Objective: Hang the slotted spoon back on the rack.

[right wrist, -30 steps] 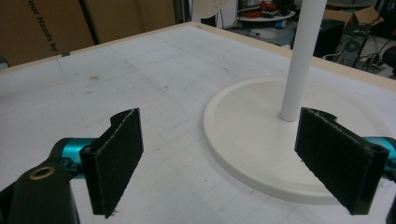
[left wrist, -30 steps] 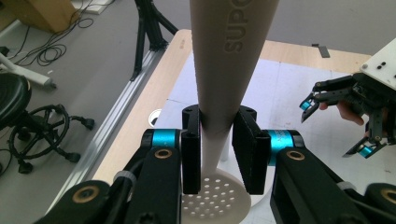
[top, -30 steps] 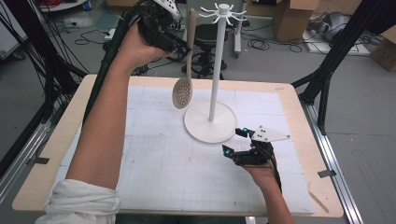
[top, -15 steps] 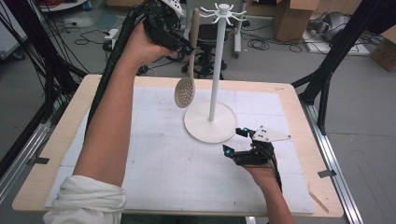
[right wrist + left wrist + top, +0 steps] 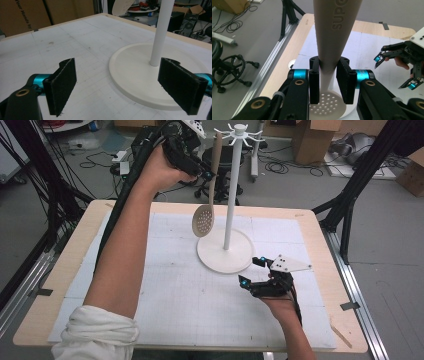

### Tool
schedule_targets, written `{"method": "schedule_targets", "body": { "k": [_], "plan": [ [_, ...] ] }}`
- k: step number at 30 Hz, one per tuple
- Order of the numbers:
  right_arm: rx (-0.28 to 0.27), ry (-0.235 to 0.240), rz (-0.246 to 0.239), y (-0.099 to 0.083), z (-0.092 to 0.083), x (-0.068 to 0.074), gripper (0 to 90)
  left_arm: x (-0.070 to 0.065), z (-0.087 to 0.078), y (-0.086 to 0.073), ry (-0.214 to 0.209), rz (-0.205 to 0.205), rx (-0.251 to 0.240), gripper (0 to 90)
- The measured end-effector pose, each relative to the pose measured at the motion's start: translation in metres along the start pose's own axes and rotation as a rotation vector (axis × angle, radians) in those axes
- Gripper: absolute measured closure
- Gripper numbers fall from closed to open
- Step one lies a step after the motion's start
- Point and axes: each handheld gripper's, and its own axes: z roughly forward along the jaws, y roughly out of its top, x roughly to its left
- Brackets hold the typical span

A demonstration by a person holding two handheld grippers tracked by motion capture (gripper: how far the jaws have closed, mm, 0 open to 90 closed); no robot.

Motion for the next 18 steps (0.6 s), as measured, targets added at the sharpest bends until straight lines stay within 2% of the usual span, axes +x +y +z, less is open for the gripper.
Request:
{"method": "schedule_targets", "body": {
  "k": [4, 8, 9, 10, 11, 12, 18],
  "plan": [
    [0.003, 0.004, -0.001, 0.000, 0.000, 0.001, 14.8, 0.000, 0.005, 0.000, -0.005, -0.005, 0.017, 73.6],
    [0.004, 0.006, 0.004, 0.000, 0.000, 0.001, 14.8, 0.001, 0.006, -0.003, 0.000, -0.014, 0.003, 72.8],
    [0.004, 0.006, 0.004, 0.000, 0.000, 0.001, 14.8, 0.001, 0.006, -0.004, 0.013, -0.020, -0.006, 71.5],
    [0.005, 0.006, 0.003, 0.000, -0.001, 0.001, 14.8, 0.001, 0.005, -0.005, 0.035, -0.024, -0.017, 66.2],
    [0.006, 0.006, 0.003, 0.000, -0.001, 0.001, 14.8, 0.001, 0.004, -0.006, 0.040, -0.031, -0.023, 61.0],
    [0.005, 0.006, 0.003, 0.000, 0.000, 0.001, 14.8, 0.001, 0.003, -0.007, 0.041, -0.038, -0.026, 59.7],
    [0.005, 0.004, -0.007, 0.000, 0.000, 0.002, 14.8, -0.004, -0.005, -0.019, 0.040, -0.045, 0.024, 58.5]
  ]
}}
